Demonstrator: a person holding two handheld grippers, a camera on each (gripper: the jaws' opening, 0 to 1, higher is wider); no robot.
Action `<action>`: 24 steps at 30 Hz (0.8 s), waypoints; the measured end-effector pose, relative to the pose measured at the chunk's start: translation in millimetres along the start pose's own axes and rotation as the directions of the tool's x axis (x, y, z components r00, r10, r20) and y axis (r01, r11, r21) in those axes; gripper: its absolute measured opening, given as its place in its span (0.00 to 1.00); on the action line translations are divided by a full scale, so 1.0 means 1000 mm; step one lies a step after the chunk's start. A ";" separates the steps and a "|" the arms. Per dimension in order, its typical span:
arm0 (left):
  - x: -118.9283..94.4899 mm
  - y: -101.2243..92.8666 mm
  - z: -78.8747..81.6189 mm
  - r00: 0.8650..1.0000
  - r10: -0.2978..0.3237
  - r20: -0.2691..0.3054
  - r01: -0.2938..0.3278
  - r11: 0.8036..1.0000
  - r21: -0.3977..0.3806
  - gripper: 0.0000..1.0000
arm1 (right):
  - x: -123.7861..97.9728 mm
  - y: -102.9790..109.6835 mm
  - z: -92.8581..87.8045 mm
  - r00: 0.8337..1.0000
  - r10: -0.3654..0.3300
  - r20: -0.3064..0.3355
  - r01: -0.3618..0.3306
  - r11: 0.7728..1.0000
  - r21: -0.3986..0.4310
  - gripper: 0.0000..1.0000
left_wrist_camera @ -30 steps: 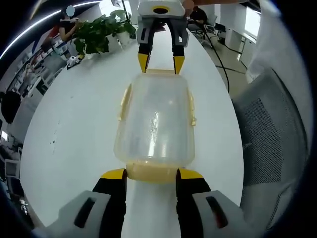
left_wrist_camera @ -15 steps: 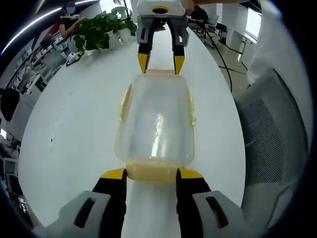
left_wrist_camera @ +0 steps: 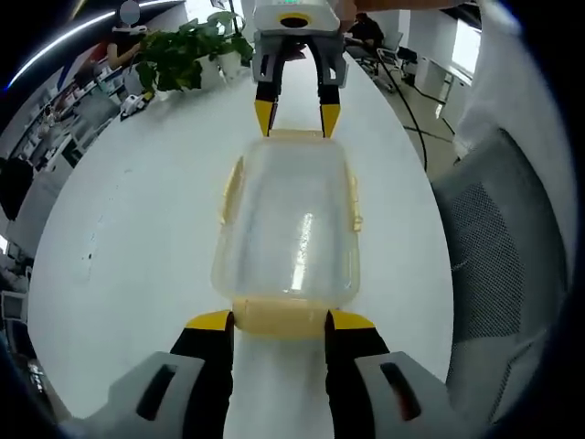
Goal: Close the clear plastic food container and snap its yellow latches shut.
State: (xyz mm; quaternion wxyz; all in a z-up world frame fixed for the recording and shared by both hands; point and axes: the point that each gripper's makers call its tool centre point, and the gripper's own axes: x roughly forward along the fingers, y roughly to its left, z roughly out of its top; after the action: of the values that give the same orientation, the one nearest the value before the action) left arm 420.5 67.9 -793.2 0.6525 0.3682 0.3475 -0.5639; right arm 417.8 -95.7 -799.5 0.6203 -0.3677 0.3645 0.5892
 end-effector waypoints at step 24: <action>-0.022 -0.001 0.013 0.982 0.125 0.140 -0.094 0.974 -0.208 0.50 | -0.025 0.004 -0.005 0.995 -0.072 0.065 0.054 0.970 0.236 0.49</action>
State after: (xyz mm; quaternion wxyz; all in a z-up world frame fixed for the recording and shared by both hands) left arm 417.7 67.1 -767.5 0.7411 0.2752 0.3308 -0.5154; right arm 412.8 -111.7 -780.2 0.6906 -0.2816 0.3967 0.5352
